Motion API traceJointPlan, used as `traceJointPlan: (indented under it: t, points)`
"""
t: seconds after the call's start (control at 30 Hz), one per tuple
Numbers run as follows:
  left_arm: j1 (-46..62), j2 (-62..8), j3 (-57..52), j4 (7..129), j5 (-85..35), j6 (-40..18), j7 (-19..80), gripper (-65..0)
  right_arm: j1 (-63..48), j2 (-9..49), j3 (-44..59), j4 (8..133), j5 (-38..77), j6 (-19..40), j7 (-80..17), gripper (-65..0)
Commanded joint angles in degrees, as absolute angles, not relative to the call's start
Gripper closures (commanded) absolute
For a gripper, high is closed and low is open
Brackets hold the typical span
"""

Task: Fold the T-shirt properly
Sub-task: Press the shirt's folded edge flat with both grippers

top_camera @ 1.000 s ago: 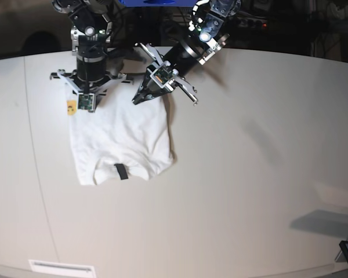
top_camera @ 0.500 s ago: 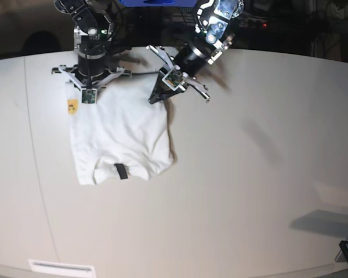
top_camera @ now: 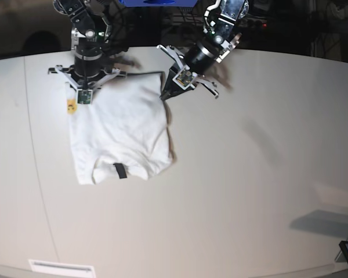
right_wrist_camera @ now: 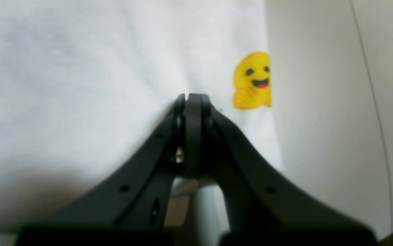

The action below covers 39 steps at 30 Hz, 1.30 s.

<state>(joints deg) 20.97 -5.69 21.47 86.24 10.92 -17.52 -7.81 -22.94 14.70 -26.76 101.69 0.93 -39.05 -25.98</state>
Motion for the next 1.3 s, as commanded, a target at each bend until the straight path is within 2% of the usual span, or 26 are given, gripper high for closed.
traceJointPlan:
  t: [0.0,0.4,0.73,0.97,1.27]
  points:
    - [20.97,-5.67,21.41,86.81,10.95,-17.19,-7.87,0.0,-23.43,14.55,-25.27,102.29,0.22,-40.00,-25.54,0.0]
    - [21.05,-5.58,21.49,88.48,10.95,-17.19,-7.87,0.0,-24.75,14.11,-22.64,102.81,0.22,-40.00,-25.54,0.0]
    - [25.89,-5.05,22.99,103.34,10.95,-17.19,-7.87,0.0,-24.75,12.53,-27.56,102.81,0.04,-40.00,-25.80,0.0]
    - [23.16,-3.12,27.47,99.74,10.95,-17.19,-2.95,0.0,-24.66,11.30,-28.35,102.81,0.04,-40.00,-25.89,0.0]
    - [21.32,-1.19,27.47,93.41,10.86,-17.19,-2.24,0.0,-24.92,11.12,-28.35,102.81,0.04,-40.00,-25.89,0.0]
